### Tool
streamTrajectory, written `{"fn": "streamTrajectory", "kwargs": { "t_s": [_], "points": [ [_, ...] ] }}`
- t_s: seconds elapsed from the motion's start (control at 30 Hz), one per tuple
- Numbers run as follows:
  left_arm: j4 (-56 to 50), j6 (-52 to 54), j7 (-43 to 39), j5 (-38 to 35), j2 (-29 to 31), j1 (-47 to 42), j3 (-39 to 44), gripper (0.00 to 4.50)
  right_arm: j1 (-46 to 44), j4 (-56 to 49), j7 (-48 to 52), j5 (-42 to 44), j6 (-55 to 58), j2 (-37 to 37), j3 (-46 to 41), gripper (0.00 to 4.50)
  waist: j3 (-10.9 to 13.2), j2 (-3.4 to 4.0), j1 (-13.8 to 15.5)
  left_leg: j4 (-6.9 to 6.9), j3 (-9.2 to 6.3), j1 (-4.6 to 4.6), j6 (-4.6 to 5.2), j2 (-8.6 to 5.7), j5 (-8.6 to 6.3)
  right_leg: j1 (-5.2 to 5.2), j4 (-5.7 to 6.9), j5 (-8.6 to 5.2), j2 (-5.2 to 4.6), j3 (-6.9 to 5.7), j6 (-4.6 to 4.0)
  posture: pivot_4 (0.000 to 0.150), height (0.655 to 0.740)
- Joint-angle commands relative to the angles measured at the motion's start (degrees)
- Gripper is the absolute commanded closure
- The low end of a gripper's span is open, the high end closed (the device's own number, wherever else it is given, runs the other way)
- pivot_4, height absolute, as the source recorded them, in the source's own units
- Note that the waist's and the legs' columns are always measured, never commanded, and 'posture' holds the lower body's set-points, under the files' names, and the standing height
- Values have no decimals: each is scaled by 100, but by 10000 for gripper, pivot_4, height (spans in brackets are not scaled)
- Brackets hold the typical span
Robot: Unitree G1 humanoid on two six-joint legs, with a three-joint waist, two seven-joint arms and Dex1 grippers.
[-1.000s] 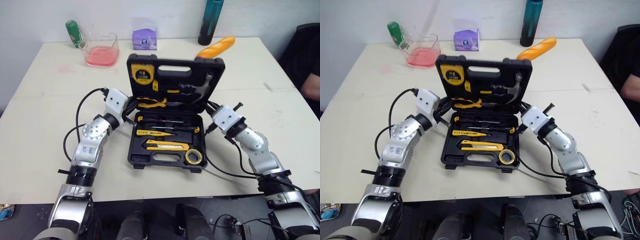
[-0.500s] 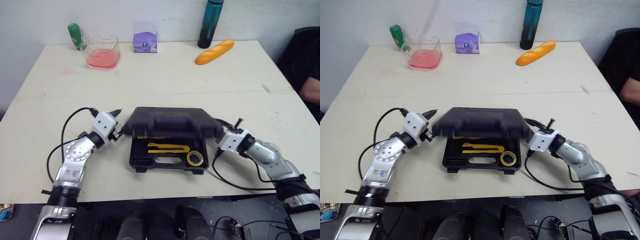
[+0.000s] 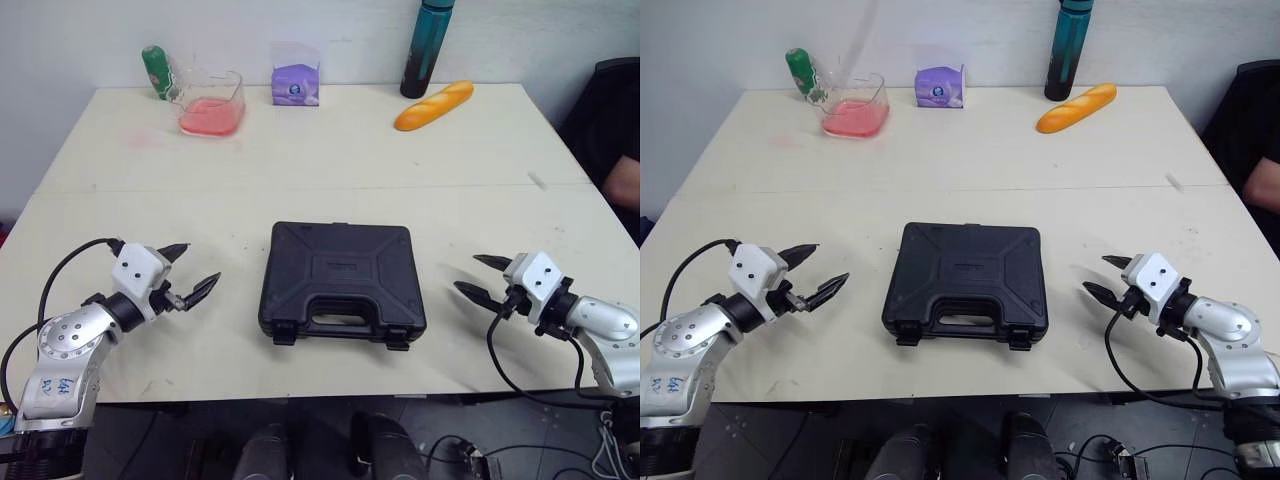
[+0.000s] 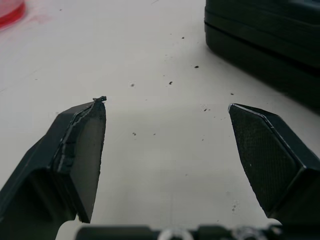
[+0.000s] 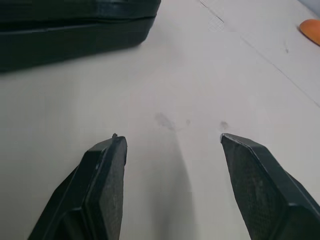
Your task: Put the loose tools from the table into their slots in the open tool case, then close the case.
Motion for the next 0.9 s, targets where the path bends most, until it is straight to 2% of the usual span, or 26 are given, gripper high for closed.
{"fn": "streamTrajectory", "kwargs": {
  "t_s": [0.03, 0.13, 0.17, 0.23, 0.27, 0.3, 0.33, 0.37, 0.67, 0.83, 0.9],
  "points": [
    [-244, 148, -113, -184, -5, -100, 15, 3954, 152, -671, 291, 514, 773, -10, -248, 13943, 0, 0, 0, 1, 2, 0, 0, 0, 0, 0, 1, 0, 3, -3, 0, 1500, 7349],
    [-114, 381, -288, -194, -63, -502, -346, 12304, -2, -944, 236, 473, 1141, 166, -113, 22132, 0, 0, -1, 3, 13, 4, 1, -2, 0, -2, 6, 1, 5, -10, 1, 1500, 7349],
    [-66, 427, -325, -155, -69, -616, -448, 16765, -78, -970, 157, 415, 1263, 223, -80, 26797, 0, -1, -1, 4, 14, 5, 1, -2, 0, -3, 7, 1, 6, -12, 1, 1500, 7349],
    [145, 546, -345, 19, -92, -930, -711, 27967, -320, -999, -3, 250, 1590, 359, 57, 38917, 0, -1, 1, 4, 19, 5, 1, -3, 1, -7, 11, 2, 7, -14, 1, 1500, 7349],
    [233, 591, -353, 80, -109, -1065, -813, 31433, -420, -1012, -26, 145, 1697, 399, 146, 43100, 0, -1, 4, 4, 24, 3, 1, -4, 0, -13, 13, 2, 8, -13, 1, 1500, 7349],
    [317, 625, -321, 137, -135, -1181, -879, 36227, -493, -1035, -20, 88, 1818, 436, 210, 45000, -1, -1, 4, 4, 24, 1, 0, -4, 1, -15, 12, 2, 10, -14, 1, 1500, 7349],
    [407, 664, -274, 203, -154, -1275, -934, 41690, -550, -1054, -15, 38, 1915, 471, 261, 45000, 0, -1, 3, 3, 28, 0, 0, -4, 1, -19, 13, 2, 17, -15, 1, 1500, 7349],
    [478, 674, -271, 240, -176, -1348, -984, 44758, -599, -1062, -10, -37, 1948, 495, 315, 45000, -1, -1, 2, 2, 29, -3, 0, -4, 1, -21, 12, 2, 20, -16, 1, 1500, 7349],
    [456, 896, -451, 277, -335, -1384, -1347, 44758, -1117, -1065, 255, -242, 2221, 686, 553, 45000, 0, -1, -8, 4, 36, -4, 3, -6, 1, -25, 12, 3, 25, -12, 3, 1500, 7349],
    [227, 573, -628, 576, -282, -1139, -1705, 44758, -1482, -865, 537, -326, 2116, 890, 765, 45000, 0, -1, -12, 4, 36, -5, 3, -5, 1, -25, 11, 3, 24, -12, 3, 1500, 7349],
    [24, 619, -769, 479, -261, -951, -1721, 44758, -1699, -684, 628, -404, 1964, 1027, 835, 45000, 0, -1, -35, 3, 40, -3, 3, -3, 1, -25, 11, 3, 24, -9, 3, 1500, 7349]
  ]
}}
